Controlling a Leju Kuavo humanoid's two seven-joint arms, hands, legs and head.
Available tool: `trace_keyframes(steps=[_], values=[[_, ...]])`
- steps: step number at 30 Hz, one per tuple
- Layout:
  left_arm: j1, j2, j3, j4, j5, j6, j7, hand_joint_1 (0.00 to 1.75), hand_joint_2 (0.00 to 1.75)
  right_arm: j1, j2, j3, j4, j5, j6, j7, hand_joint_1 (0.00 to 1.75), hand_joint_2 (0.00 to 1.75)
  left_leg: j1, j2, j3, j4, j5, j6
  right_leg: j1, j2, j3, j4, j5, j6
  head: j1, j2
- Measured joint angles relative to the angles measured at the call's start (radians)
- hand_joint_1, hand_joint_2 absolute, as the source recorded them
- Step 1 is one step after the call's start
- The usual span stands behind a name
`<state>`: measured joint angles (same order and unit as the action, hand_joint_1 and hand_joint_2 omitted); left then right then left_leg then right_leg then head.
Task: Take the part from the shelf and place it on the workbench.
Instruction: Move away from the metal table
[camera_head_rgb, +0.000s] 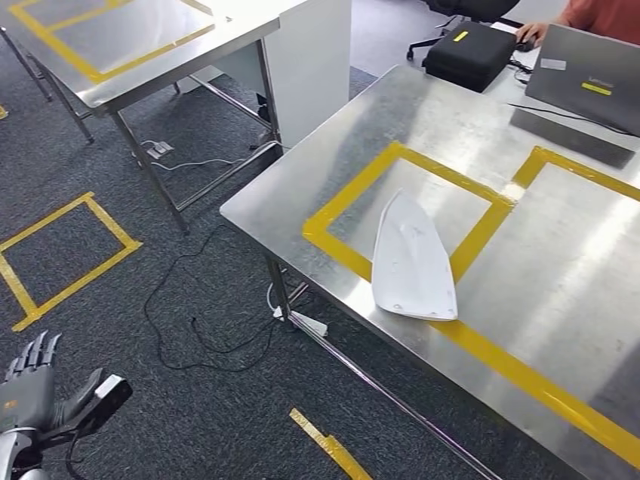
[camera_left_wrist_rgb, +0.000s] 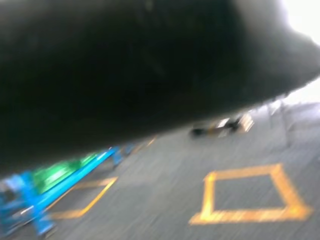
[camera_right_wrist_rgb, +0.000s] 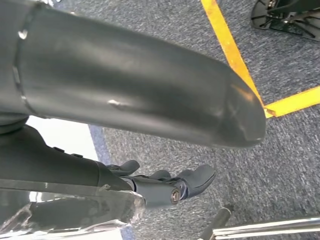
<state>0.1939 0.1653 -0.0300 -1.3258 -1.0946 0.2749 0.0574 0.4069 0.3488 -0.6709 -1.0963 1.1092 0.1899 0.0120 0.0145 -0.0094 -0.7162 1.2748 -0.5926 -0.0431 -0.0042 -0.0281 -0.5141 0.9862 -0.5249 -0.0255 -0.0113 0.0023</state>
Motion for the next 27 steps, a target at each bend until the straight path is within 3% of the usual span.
trace_keyframes(steps=[1,2,4,6,8,9,11,13,14,15,16,18,20,22,23,24,25,27], values=[[0.019,-0.009,0.015,0.02,0.008,0.005,-0.012,0.0,0.0,0.007,0.0,0.008,-0.005,-0.016,-0.001,0.01,0.0,0.0,0.001,0.003,0.007,-0.01,0.015,0.0,0.002,-0.014,0.002,0.0,-0.003,0.0,0.0,0.0],[0.035,-0.019,0.032,0.038,0.013,0.01,-0.024,0.0,0.0,0.013,0.001,0.017,-0.01,-0.03,-0.001,0.02,0.0,0.0,0.001,0.011,0.035,-0.06,0.045,0.003,0.003,-0.028,0.006,0.0,-0.006,0.002,0.0,0.0],[0.056,-0.036,0.064,0.071,0.018,0.023,-0.048,0.0,0.0,0.024,0.002,0.035,-0.023,-0.052,-0.001,0.033,0.0,0.0,-0.005,0.061,0.114,-0.197,0.1,0.013,0.01,-0.054,0.014,0.001,-0.016,0.008,-0.001,0.0],[0.066,-0.052,0.09,0.095,0.017,0.03,-0.061,0.0,0.0,0.032,0.003,0.048,-0.035,-0.06,0.0,0.039,0.0,0.0,-0.013,0.092,0.154,-0.268,0.113,0.026,0.016,-0.079,0.02,0.001,-0.027,0.018,0.002,0.0],[0.075,-0.064,0.109,0.112,0.015,0.03,-0.066,0.0,0.0,0.034,0.003,0.058,-0.044,-0.063,0.001,0.042,0.0,0.0,-0.016,0.07,0.155,-0.274,0.111,0.038,0.017,-0.104,0.031,-0.003,-0.034,0.029,0.005,0.0],[0.08,-0.069,0.116,0.119,0.014,0.03,-0.066,0.0,0.0,0.034,0.004,0.063,-0.049,-0.064,0.002,0.043,0.0,0.0,-0.015,0.058,0.157,-0.278,0.113,0.044,0.015,-0.102,0.035,0.0,-0.04,0.036,0.005,0.0],[0.083,-0.077,0.128,0.128,0.013,0.028,-0.066,0.0,0.0,0.036,0.004,0.07,-0.057,-0.066,0.002,0.044,0.0,0.0,-0.01,0.032,0.159,-0.286,0.12,0.055,0.011,-0.054,0.021,0.051,-0.081,0.046,0.009,0.0],[0.082,-0.087,0.137,0.136,0.011,0.017,-0.063,0.0,0.0,0.04,0.004,0.074,-0.059,-0.069,0.002,0.046,0.0,0.0,-0.008,0.006,0.158,-0.287,0.122,0.061,0.007,0.007,-0.04,0.182,-0.151,0.05,0.013,0.0],[0.084,-0.093,0.143,0.141,0.01,0.009,-0.062,0.0,0.0,0.042,0.004,0.075,-0.059,-0.074,0.002,0.048,0.0,0.0,-0.008,-0.008,0.157,-0.287,0.122,0.062,0.006,0.02,-0.073,0.248,-0.176,0.051,0.014,0.0],[0.088,-0.1,0.152,0.149,0.012,0.002,-0.064,0.0,0.0,0.045,0.004,0.076,-0.06,-0.081,0.0,0.051,0.0,0.0,-0.009,-0.022,0.157,-0.286,0.122,0.062,0.006,0.025,-0.098,0.288,-0.183,0.051,0.014,0.0],[0.093,-0.109,0.165,0.158,0.014,-0.004,-0.069,0.0,0.0,0.048,0.004,0.078,-0.061,-0.09,-0.001,0.055,0.0,0.0,-0.009,-0.036,0.159,-0.286,0.122,0.062,0.005,0.028,-0.104,0.288,-0.166,0.05,0.014,0.0],[0.099,-0.134,0.201,0.182,0.022,-0.022,-0.094,0.0,0.0,0.057,0.004,0.086,-0.068,-0.115,-0.008,0.067,0.0,0.0,-0.009,-0.065,0.163,-0.286,0.121,0.061,0.003,0.046,-0.066,0.18,-0.085,0.047,0.014,0.0],[0.1,-0.168,0.255,0.213,0.031,-0.06,-0.128,0.0,0.0,0.067,0.004,0.098,-0.078,-0.145,-0.016,0.084,0.0,0.0,-0.01,-0.09,0.164,-0.284,0.119,0.056,-0.003,0.102,-0.014,0.054,-0.025,0.041,0.014,0.0],[0.101,-0.21,0.326,0.244,0.041,-0.11,-0.162,0.0,0.0,0.08,0.004,0.112,-0.089,-0.176,-0.024,0.102,0.0,0.0,-0.009,-0.113,0.159,-0.283,0.12,0.045,-0.004,0.13,0.008,0.01,-0.016,0.034,0.014,0.0],[0.102,-0.233,0.365,0.257,0.042,-0.14,-0.178,0.0,0.0,0.088,0.004,0.121,-0.096,-0.193,-0.029,0.111,0.0,0.0,-0.007,-0.126,0.156,-0.284,0.123,0.038,-0.003,0.119,0.012,0.006,-0.014,0.029,0.014,0.0],[0.103,-0.26,0.408,0.269,0.035,-0.171,-0.188,0.0,0.0,0.095,0.005,0.131,-0.104,-0.208,-0.034,0.12,0.0,0.0,-0.006,-0.125,0.153,-0.282,0.122,0.033,-0.002,0.105,0.017,0.002,-0.011,0.022,0.014,0.0],[0.101,-0.29,0.456,0.278,0.018,-0.209,-0.19,0.0,0.0,0.102,0.005,0.143,-0.113,-0.222,-0.04,0.128,0.0,0.0,-0.006,-0.106,0.148,-0.27,0.112,0.028,-0.003,0.091,0.022,-0.002,-0.008,0.015,0.012,0.0],[0.095,-0.355,0.564,0.288,-0.026,-0.278,-0.172,0.0,0.0,0.115,0.006,0.163,-0.126,-0.241,-0.047,0.138,0.0,0.0,-0.007,-0.044,0.111,-0.186,0.059,0.021,-0.004,0.059,0.026,-0.01,-0.006,0.004,0.005,0.0]])
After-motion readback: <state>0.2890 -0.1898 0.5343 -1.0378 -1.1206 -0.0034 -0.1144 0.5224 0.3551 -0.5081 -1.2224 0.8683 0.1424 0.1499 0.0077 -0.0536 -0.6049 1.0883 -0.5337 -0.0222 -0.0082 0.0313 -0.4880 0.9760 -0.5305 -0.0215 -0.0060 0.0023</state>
